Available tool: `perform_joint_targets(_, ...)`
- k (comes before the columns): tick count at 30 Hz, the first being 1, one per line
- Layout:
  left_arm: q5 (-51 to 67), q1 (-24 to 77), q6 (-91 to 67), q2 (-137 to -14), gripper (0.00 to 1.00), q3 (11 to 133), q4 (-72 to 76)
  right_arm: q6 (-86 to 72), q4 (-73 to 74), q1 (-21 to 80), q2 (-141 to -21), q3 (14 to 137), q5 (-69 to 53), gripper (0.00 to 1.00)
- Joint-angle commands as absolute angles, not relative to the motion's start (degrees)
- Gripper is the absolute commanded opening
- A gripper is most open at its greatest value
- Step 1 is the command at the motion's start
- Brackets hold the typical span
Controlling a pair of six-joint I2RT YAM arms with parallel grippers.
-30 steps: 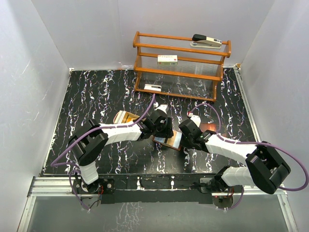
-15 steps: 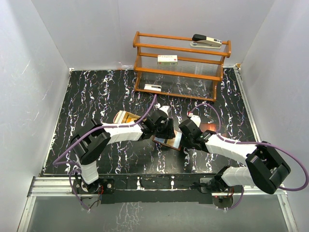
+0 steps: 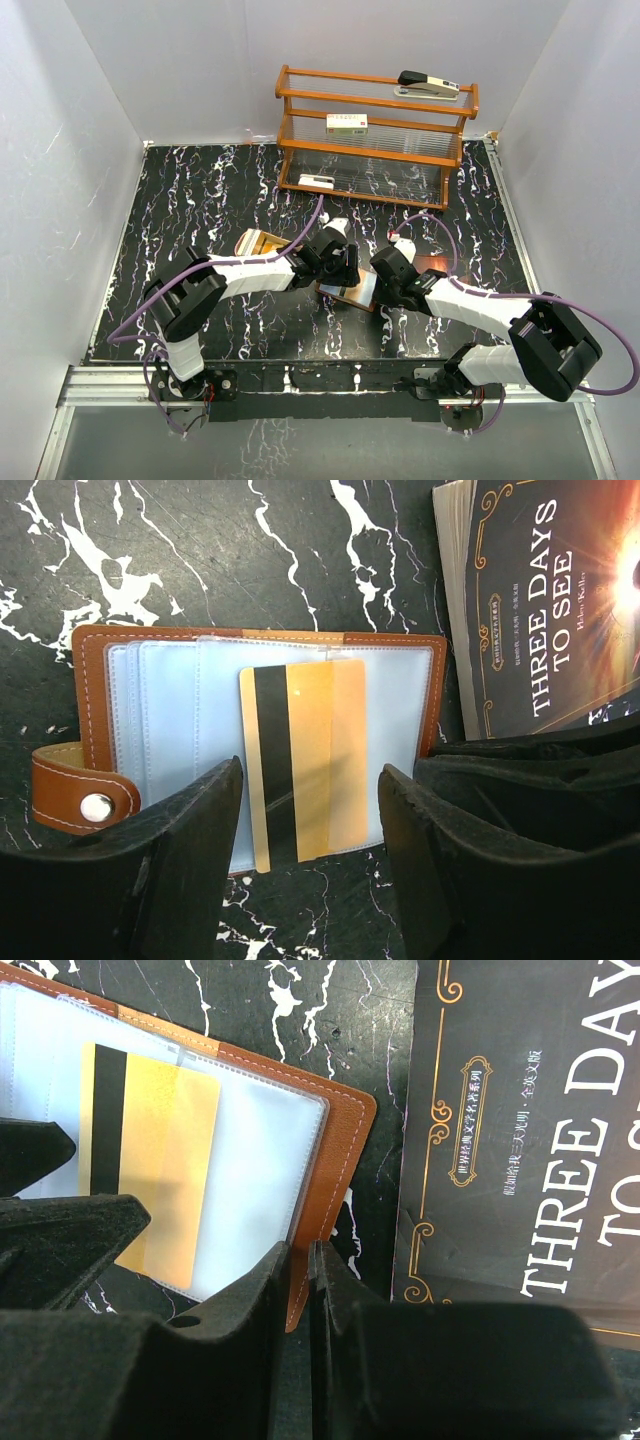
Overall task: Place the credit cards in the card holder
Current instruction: Insert the credit card into the card holder.
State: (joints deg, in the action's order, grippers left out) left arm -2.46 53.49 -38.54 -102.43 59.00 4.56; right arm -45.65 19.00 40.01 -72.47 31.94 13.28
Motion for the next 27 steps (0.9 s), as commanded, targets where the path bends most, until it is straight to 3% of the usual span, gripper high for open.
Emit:
perform_joint_targets(1, -3.36, 53.87, -37.53, -100.44, 0.56, 60.17, 3.64, -46.45, 17.35, 39.98, -71.67, 31.79, 13.89, 0.12)
perform_joint_targets(27, 5.15, 53.82, -37.94, -103.05, 0.48, 60.58, 9.41, -46.00, 15.88, 39.95, -71.86, 31.48, 13.35, 0.12)
